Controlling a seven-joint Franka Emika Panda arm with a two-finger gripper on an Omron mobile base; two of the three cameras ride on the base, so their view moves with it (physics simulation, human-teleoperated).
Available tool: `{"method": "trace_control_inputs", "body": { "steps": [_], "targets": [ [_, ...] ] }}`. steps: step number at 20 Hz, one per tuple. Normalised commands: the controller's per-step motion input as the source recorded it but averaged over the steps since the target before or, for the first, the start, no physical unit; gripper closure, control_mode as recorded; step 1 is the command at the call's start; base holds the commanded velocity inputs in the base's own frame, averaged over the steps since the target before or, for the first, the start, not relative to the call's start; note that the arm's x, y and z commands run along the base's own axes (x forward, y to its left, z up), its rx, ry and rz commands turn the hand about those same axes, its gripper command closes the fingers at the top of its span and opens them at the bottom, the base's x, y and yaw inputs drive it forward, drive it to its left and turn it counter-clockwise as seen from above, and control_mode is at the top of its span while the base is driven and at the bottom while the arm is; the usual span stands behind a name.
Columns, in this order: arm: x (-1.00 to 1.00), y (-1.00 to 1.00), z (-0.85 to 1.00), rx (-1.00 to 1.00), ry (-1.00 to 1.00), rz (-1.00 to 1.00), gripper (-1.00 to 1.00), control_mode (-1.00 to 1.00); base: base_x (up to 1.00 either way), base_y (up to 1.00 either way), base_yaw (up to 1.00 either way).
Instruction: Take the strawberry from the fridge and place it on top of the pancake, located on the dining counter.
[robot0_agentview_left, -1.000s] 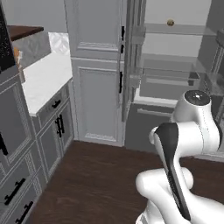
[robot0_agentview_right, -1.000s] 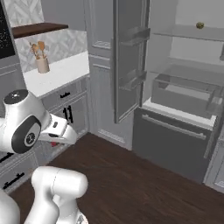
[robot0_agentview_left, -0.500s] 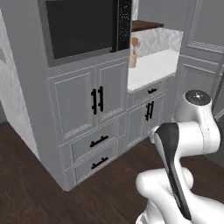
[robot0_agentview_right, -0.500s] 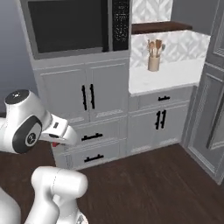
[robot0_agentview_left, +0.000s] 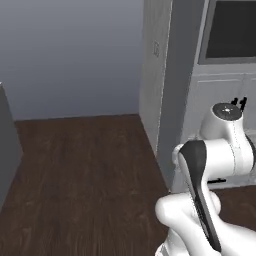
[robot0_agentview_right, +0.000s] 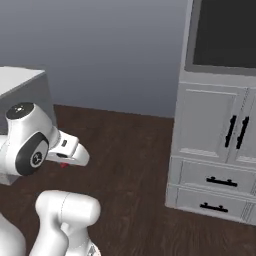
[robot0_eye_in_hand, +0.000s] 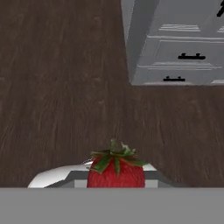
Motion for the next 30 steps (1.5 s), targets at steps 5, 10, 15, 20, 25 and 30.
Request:
{"method": "trace_control_inputs", "body": {
  "steps": [5, 10, 15, 20, 25, 30],
  "targets": [
    [0.0, 0.0, 0.0, 0.0, 0.0, 0.0, 1.0, 1.0, 0.07, 1.0, 0.51],
    [0.0, 0.0, 0.0, 0.0, 0.0, 0.0, 1.0, 1.0, 0.95, 0.9, -0.11],
    [0.0, 0.0, 0.0, 0.0, 0.0, 0.0, 1.0, 1.0, 1.0, 0.9, -0.22],
    [0.0, 0.0, 0.0, 0.0, 0.0, 0.0, 1.0, 1.0, 1.0, 0.19, -0.11],
    [0.0, 0.0, 0.0, 0.0, 0.0, 0.0, 1.0, 1.0, 1.0, -0.1, -0.05],
    [0.0, 0.0, 0.0, 0.0, 0.0, 0.0, 1.0, 1.0, 1.0, 0.04, -0.1]
  ]
}}
